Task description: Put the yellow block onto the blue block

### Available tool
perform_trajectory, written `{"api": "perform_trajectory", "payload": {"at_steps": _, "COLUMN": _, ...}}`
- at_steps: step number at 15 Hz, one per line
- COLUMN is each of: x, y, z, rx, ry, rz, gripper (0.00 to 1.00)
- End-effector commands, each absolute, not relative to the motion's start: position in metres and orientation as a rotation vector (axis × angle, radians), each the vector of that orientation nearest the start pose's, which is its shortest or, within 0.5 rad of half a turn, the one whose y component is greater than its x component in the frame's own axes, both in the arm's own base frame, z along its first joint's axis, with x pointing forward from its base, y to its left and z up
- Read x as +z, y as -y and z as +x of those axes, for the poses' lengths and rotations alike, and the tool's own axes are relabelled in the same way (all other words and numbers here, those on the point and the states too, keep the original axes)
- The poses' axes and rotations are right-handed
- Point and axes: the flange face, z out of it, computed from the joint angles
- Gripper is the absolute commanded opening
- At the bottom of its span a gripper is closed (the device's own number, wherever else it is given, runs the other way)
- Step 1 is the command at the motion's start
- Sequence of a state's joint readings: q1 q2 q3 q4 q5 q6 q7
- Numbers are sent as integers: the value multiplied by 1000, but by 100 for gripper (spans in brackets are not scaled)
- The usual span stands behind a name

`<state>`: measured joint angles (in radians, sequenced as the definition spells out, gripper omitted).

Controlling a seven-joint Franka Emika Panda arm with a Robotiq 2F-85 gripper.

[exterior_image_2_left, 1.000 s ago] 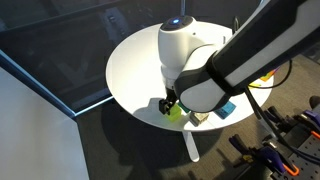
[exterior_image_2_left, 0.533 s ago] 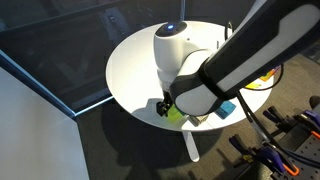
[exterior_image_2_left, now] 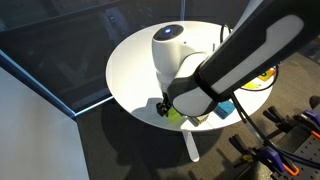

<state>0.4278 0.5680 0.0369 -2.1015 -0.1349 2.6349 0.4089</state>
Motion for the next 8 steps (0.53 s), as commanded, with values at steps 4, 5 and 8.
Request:
{"api": "perform_trajectory", "payload": {"at_steps": 4, "x": 142, "y": -263, "z": 517, "rx": 54, "ry": 292, "rz": -3220, "gripper": 33}}
{"api": "perform_trajectory", "payload": {"at_steps": 5, "x": 143, "y": -263, "z": 517, "rx": 64, "ry": 285, "rz": -3228, "gripper": 32}}
{"api": "perform_trajectory", "payload": {"at_steps": 8, "x": 153, "y": -263, "z": 518, "rx": 93, "ry": 282, "rz": -3240, "gripper": 29}}
